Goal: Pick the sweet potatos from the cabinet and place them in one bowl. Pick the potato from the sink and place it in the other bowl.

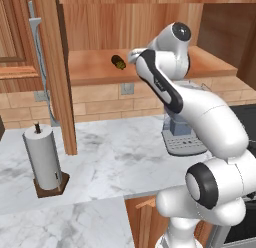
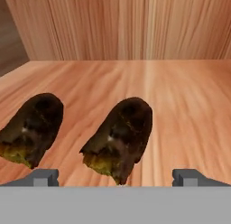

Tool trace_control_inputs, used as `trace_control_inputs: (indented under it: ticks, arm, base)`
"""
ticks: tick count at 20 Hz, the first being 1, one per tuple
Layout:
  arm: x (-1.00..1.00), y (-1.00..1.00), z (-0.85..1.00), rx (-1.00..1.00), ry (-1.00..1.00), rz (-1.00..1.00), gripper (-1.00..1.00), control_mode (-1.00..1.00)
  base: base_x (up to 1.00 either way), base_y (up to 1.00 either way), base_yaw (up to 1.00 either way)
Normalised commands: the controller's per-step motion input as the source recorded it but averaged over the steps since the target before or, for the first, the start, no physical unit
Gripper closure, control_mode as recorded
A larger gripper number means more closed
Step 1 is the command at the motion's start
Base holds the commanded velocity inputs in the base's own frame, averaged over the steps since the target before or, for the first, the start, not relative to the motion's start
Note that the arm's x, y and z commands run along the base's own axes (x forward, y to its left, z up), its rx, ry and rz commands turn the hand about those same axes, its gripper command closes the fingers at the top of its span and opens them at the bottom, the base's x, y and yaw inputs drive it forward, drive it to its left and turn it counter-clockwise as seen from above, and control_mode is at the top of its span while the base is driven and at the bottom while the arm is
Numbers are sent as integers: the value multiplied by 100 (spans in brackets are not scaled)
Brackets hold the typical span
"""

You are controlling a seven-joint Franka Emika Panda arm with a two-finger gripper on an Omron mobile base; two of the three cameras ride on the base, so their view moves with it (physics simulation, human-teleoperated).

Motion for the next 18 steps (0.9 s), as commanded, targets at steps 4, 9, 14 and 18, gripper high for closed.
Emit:
trace_control_inputs:
  ticks: [4, 9, 14, 18]
  arm:
    - [23, 0, -4, 0, 0, 0, -100, -100]
    - [36, 0, 2, 0, 1, 0, -100, -100]
    - [39, 1, 0, 0, 3, 0, -100, -100]
    - [25, 1, 0, 0, 3, 0, -100, -100]
  base:
    - [0, 0, 0]
    - [0, 0, 0]
    - [0, 0, 0]
    - [0, 0, 0]
